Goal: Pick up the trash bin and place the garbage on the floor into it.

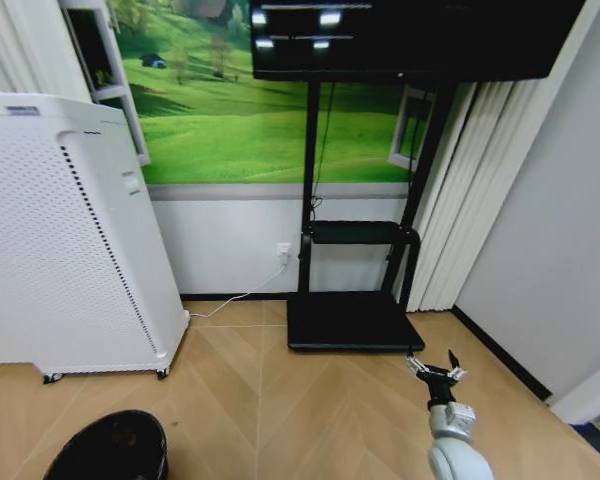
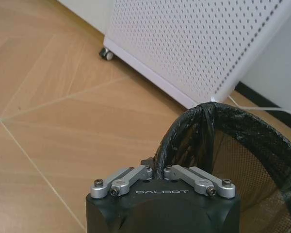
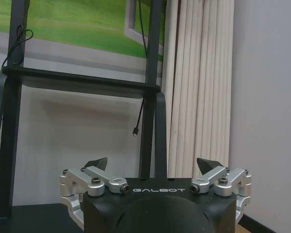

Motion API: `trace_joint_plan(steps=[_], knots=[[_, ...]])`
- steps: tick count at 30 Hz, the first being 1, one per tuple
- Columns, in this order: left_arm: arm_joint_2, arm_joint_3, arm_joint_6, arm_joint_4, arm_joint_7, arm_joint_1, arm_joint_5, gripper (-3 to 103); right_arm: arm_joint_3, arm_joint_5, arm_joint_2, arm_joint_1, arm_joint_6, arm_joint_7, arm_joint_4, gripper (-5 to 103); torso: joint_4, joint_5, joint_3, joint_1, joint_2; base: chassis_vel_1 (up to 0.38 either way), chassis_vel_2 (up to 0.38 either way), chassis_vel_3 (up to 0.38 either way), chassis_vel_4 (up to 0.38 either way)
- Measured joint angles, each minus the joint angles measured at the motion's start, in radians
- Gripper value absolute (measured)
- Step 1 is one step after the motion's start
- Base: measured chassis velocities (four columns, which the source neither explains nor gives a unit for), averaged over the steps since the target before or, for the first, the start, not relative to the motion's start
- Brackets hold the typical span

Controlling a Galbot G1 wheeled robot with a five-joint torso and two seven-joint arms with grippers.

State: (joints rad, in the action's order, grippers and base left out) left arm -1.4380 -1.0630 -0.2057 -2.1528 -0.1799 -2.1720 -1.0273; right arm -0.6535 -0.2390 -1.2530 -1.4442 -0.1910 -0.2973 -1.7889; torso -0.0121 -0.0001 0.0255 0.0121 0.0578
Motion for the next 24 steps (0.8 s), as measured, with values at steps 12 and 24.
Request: trace_joint_plan(steps=[12,24], knots=[[-0.046,0.09,0.033,-0.023,-0.029,-0.086,0.082,4,0.0,-0.019,0.002,0.05,0.012,-0.001,0.014,100,-0.0001,0.0,0.0,0.0,0.0,-0.035,-0.026,0.019,0.016],[-0.055,-0.014,0.089,-0.023,0.02,-0.179,0.071,4,0.007,-0.04,-0.003,0.057,-0.004,0.017,0.057,100,-0.0002,0.0001,0.0,0.0,0.0,0.0,0.0,0.0,0.0]])
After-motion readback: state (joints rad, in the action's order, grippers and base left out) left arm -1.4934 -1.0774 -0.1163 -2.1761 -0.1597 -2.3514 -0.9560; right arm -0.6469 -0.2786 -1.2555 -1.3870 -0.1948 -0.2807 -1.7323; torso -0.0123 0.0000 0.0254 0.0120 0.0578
